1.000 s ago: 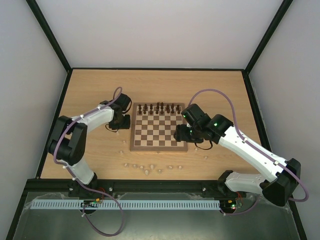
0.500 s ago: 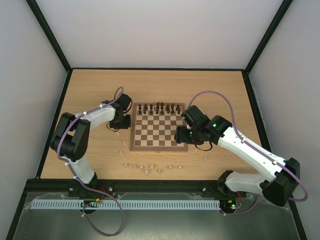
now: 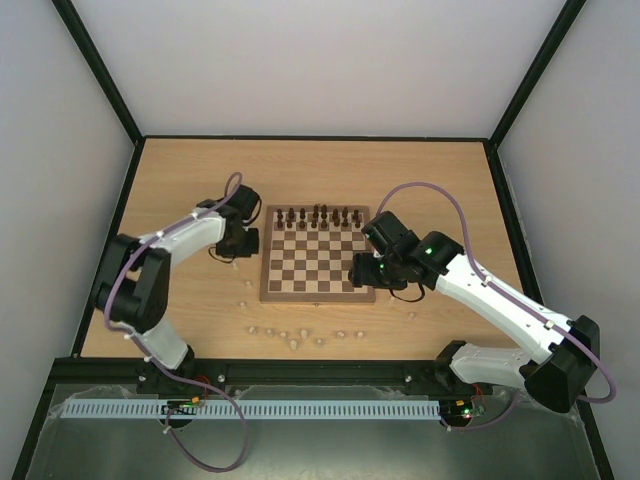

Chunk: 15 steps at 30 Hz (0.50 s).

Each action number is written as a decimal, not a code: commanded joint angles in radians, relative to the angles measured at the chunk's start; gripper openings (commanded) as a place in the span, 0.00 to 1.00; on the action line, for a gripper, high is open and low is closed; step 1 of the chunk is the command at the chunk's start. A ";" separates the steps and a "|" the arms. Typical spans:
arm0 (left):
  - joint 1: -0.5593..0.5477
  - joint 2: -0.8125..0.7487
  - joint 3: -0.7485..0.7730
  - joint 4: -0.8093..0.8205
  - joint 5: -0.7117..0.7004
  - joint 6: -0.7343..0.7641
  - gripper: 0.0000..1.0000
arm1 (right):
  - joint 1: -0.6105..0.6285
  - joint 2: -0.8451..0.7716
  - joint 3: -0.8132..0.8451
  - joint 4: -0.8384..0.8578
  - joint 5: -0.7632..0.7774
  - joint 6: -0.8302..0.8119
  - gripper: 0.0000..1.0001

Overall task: Set up the chess pieces on the board
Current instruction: Pick up the chess piece at the center of the board.

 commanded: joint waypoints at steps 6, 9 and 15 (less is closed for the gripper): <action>-0.044 -0.348 0.022 -0.250 0.081 -0.044 0.02 | 0.003 -0.035 0.035 -0.066 0.036 0.014 0.77; -0.118 -0.410 -0.018 -0.258 0.097 -0.118 0.03 | 0.004 -0.054 0.039 -0.082 0.053 0.029 0.99; -0.276 -0.411 -0.049 -0.195 0.081 -0.239 0.03 | 0.003 -0.110 0.020 -0.104 0.078 0.064 0.99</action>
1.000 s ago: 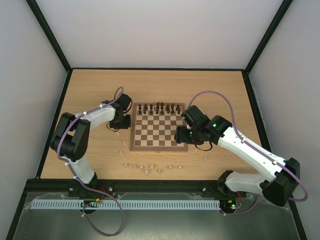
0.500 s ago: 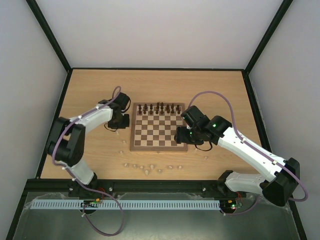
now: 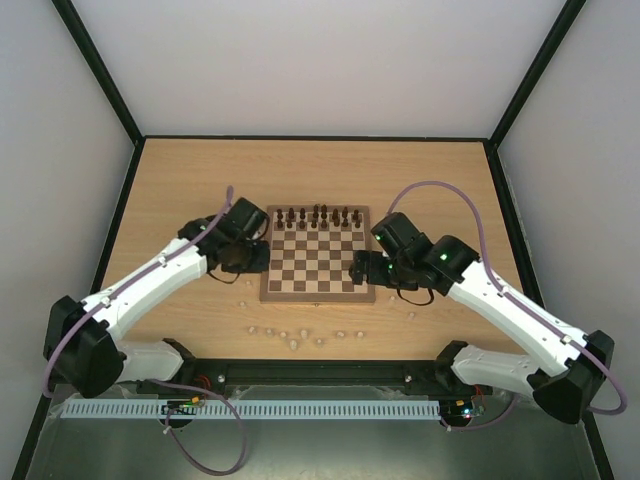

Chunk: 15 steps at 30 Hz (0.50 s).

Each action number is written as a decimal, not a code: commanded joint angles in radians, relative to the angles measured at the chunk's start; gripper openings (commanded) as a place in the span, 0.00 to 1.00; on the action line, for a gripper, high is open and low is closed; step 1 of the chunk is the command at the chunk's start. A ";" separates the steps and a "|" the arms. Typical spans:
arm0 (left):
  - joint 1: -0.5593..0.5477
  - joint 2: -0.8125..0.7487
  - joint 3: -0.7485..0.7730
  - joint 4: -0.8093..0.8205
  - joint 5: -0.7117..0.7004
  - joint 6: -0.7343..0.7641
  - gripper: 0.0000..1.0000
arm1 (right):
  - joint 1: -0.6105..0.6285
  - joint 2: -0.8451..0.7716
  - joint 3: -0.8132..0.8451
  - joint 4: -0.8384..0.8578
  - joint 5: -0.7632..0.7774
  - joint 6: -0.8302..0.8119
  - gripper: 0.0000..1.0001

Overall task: Set up the chess pieces on the board
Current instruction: Place the chess piece on the chessboard.

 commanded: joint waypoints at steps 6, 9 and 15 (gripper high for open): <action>-0.140 0.122 0.016 0.032 -0.021 -0.120 0.04 | 0.004 -0.085 -0.010 -0.088 0.038 0.052 0.99; -0.148 0.171 0.029 0.045 -0.038 -0.108 0.04 | 0.004 -0.103 -0.019 -0.091 0.034 0.060 0.99; -0.146 0.247 0.050 0.058 -0.102 -0.084 0.05 | 0.005 -0.130 -0.043 -0.093 0.032 0.067 0.99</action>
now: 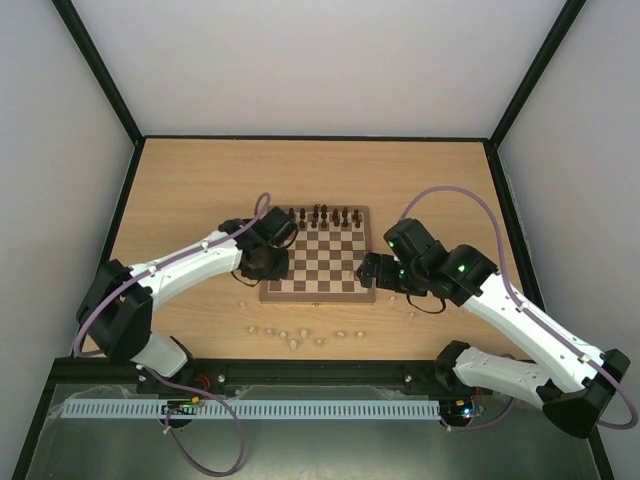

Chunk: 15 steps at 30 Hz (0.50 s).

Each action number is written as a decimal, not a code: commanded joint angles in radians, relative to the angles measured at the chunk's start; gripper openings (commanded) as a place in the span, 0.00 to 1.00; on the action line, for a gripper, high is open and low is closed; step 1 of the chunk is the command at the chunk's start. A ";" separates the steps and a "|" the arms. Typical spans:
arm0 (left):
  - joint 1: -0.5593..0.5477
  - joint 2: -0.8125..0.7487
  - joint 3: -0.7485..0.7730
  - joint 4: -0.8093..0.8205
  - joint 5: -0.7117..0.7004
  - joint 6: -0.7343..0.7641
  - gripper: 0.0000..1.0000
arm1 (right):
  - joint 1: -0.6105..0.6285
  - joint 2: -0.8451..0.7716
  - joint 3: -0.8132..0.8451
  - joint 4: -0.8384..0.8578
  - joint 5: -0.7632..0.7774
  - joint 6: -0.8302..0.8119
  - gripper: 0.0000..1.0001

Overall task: Set up the chess pieces on the board
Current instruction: Place the chess piece on the chessboard.

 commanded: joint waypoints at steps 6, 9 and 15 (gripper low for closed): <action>-0.004 0.088 0.060 0.021 -0.090 0.027 0.06 | 0.004 -0.026 -0.032 -0.055 0.007 0.021 0.99; -0.004 0.103 0.065 0.022 -0.092 0.032 0.07 | 0.005 -0.025 -0.035 -0.054 0.007 0.018 0.99; -0.002 0.124 0.056 0.036 -0.083 0.041 0.09 | 0.004 -0.015 -0.038 -0.051 0.007 0.011 0.99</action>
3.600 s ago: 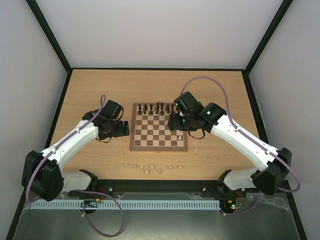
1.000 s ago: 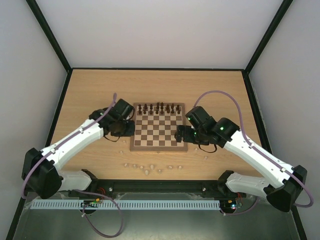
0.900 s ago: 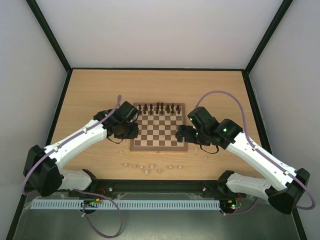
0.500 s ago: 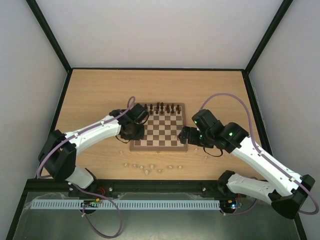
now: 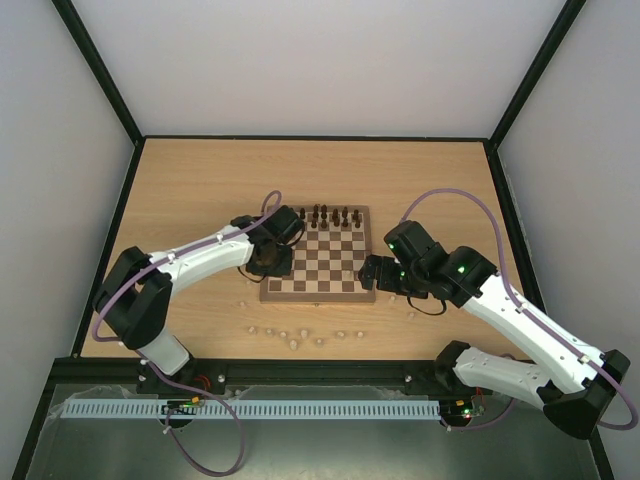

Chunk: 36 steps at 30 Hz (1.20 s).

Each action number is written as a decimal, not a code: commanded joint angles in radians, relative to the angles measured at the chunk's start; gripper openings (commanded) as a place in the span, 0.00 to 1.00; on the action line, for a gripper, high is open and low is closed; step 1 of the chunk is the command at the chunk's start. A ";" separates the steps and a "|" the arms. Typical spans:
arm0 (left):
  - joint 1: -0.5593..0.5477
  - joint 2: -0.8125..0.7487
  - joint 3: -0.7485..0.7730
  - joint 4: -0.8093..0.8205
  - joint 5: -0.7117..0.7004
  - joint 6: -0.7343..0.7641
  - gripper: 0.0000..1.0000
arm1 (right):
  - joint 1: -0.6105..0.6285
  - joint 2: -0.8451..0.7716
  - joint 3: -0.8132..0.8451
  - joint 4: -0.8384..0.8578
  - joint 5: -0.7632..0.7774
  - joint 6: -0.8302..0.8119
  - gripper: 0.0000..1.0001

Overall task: Set up the chess pieces on the board
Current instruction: Place the chess piece on the chessboard.

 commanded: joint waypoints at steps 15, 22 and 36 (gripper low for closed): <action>-0.003 0.036 -0.003 0.007 -0.013 0.017 0.13 | 0.004 0.047 -0.024 -0.011 0.001 -0.023 0.99; -0.003 0.039 -0.019 0.010 -0.018 0.019 0.17 | 0.003 0.058 -0.031 0.002 -0.002 -0.031 0.99; -0.002 0.038 0.000 0.002 -0.019 0.020 0.29 | 0.004 0.033 -0.059 0.005 -0.004 -0.023 0.99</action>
